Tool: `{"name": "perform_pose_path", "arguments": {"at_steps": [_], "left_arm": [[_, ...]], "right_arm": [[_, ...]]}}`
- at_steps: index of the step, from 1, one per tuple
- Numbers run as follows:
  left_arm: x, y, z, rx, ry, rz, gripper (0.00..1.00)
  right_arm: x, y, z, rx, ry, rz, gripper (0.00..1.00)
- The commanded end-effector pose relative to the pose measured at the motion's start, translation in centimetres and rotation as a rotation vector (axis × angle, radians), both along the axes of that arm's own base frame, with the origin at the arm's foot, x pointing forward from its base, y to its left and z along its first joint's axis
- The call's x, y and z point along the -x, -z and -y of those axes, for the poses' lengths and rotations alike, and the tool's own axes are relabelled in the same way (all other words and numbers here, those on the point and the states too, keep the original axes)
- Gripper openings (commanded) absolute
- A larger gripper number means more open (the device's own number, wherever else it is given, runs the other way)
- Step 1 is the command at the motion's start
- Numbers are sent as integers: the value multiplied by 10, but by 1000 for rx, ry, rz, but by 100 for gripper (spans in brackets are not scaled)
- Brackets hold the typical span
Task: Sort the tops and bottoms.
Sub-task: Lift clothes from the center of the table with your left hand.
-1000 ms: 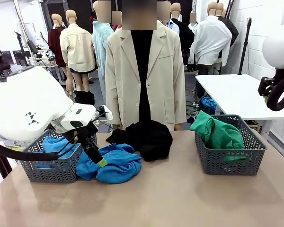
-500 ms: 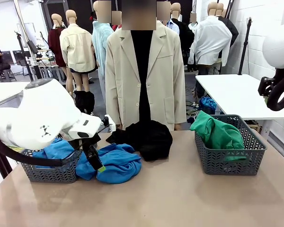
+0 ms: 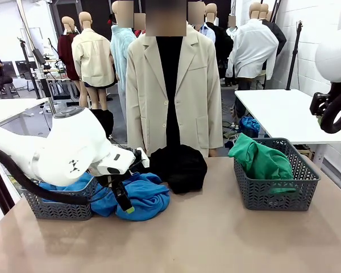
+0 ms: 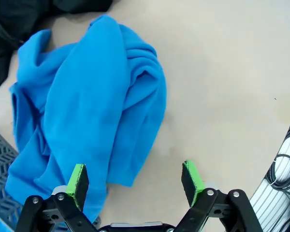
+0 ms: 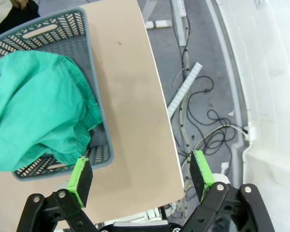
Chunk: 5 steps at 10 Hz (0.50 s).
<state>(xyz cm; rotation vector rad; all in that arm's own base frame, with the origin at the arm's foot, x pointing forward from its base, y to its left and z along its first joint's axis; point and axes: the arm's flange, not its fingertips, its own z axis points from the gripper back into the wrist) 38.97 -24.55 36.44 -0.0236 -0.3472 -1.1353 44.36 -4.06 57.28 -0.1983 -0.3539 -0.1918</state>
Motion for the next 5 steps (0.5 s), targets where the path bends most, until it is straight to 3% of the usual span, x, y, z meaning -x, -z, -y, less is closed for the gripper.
{"name": "perform_pose_path", "arguments": {"at_steps": [1, 5], "left_arm": [[-14, 13, 5, -16, 28, -28, 100], [-28, 35, 3, -89, 61, 37, 100]], "right_arm": [[-2, 0, 1, -14, -6, 12, 100], [-2, 0, 1, -14, -6, 12, 100]]}}
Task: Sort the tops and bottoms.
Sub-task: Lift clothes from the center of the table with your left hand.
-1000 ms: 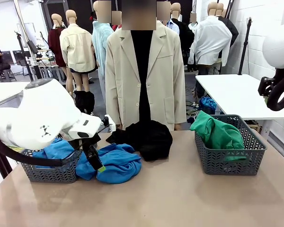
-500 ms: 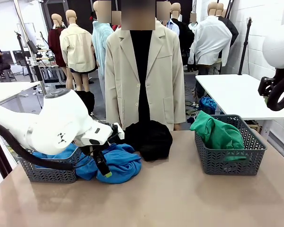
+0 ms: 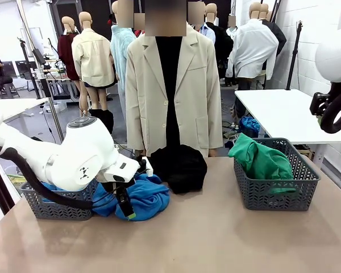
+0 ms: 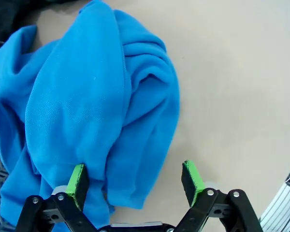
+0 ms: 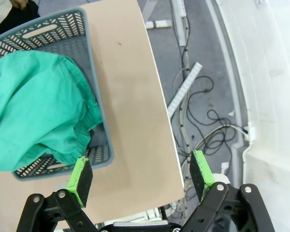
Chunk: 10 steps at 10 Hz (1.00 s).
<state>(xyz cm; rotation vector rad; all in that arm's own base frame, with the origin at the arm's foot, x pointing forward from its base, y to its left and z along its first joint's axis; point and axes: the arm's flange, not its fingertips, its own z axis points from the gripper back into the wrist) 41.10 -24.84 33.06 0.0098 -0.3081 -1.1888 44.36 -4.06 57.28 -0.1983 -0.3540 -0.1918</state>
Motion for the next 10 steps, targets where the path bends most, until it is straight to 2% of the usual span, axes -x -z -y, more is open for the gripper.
{"name": "perform_pose_path", "arguments": {"at_steps": [1, 3, 4, 8, 10], "left_arm": [[-6, 1, 2, -40, 20, 67, 100], [-12, 8, -3, -41, 5, 48, 100], [-13, 11, -5, -25, -2, 14, 80], [-13, 3, -6, -11, -11, 40, 1], [-11, 2, -6, -8, -14, 31, 0]], "right_arm": [[-2, 0, 1, -14, -6, 12, 100], [-2, 0, 1, -14, -6, 12, 100], [-2, 0, 1, -14, -6, 12, 100], [-2, 0, 1, -14, -6, 12, 100], [-2, 0, 1, -14, -6, 12, 100]]}}
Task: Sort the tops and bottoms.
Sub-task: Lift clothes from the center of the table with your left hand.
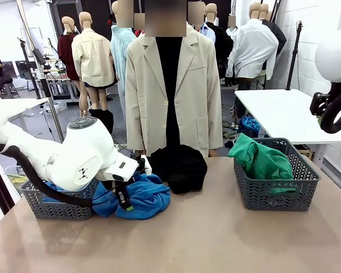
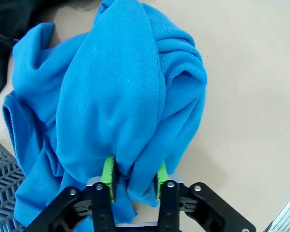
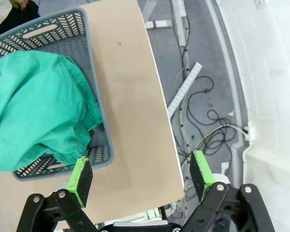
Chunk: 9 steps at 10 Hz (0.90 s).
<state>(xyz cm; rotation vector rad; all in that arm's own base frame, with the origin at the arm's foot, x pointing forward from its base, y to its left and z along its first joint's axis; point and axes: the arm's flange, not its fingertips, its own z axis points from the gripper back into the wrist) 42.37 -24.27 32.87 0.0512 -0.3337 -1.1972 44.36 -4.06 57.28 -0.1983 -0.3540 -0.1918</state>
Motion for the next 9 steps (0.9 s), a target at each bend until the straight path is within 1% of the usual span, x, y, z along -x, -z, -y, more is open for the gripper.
{"name": "perform_pose_path", "arguments": {"at_steps": [1, 4, 6, 7, 8, 9], "left_arm": [[2, 0, -1, 17, -21, -13, 0], [7, -7, 1, 31, -28, -32, 0], [13, -32, 4, 53, -57, -59, 0], [20, -57, 8, 99, -60, -74, 0], [27, -90, 14, 118, -63, -78, 0], [34, -135, 25, 98, -42, -111, 0]], "right_arm": [[-2, 0, 1, -14, -6, 12, 100], [-2, 0, 1, -14, -6, 12, 100], [-2, 0, 1, -14, -6, 12, 100], [-2, 0, 1, -14, -6, 12, 100], [-2, 0, 1, -14, -6, 12, 100], [-2, 0, 1, -14, -6, 12, 100]]}}
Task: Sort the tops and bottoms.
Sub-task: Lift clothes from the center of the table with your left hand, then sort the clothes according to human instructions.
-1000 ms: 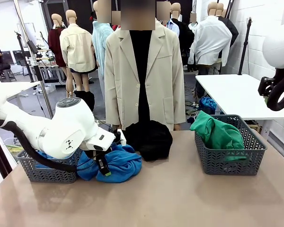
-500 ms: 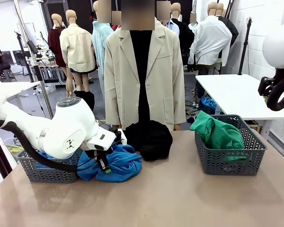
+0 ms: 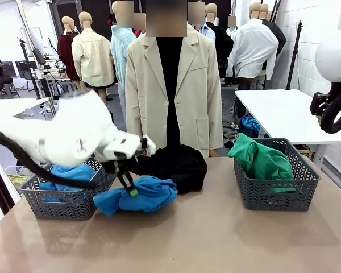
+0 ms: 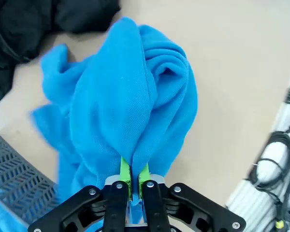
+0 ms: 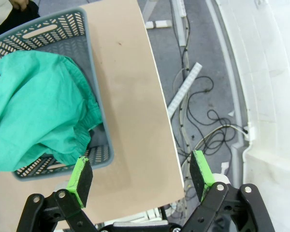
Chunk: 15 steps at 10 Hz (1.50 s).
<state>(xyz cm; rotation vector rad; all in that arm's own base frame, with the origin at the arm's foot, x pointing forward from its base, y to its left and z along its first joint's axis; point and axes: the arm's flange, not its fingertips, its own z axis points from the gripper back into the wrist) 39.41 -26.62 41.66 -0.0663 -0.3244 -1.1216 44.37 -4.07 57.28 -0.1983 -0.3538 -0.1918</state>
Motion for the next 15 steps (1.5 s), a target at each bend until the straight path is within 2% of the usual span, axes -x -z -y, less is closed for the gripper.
{"name": "perform_pose_path", "arguments": {"at_steps": [1, 2, 3, 4, 5, 6, 7, 9, 11, 12, 15], "left_arm": [[9, -91, 13, -51, -14, -18, 0], [12, -137, 26, -65, -76, 30, 0], [21, -183, 39, -56, -90, 138, 0], [29, -221, 53, -97, -85, 208, 0], [38, -260, 66, -92, -75, 216, 0], [45, -288, 77, -70, -89, 244, 0], [50, -309, 86, -25, -89, 240, 0], [64, -341, 102, 23, -59, 254, 0], [81, -362, 104, 72, -32, 299, 0], [69, -342, 101, 32, -38, 273, 0], [69, -342, 101, 32, -38, 273, 0]], "right_arm": [[-2, 0, 1, -14, -6, 12, 100], [-2, 0, 1, -14, -6, 12, 100], [-2, 0, 1, -14, -6, 12, 100], [-2, 0, 1, -14, -6, 12, 100], [-2, 0, 1, -14, -6, 12, 100], [-2, 0, 1, -14, -6, 12, 100], [-2, 0, 1, -14, -6, 12, 100], [-2, 0, 1, -14, -6, 12, 100], [-2, 0, 1, -14, -6, 12, 100], [-2, 0, 1, -14, -6, 12, 100], [-2, 0, 1, -14, -6, 12, 100]]}}
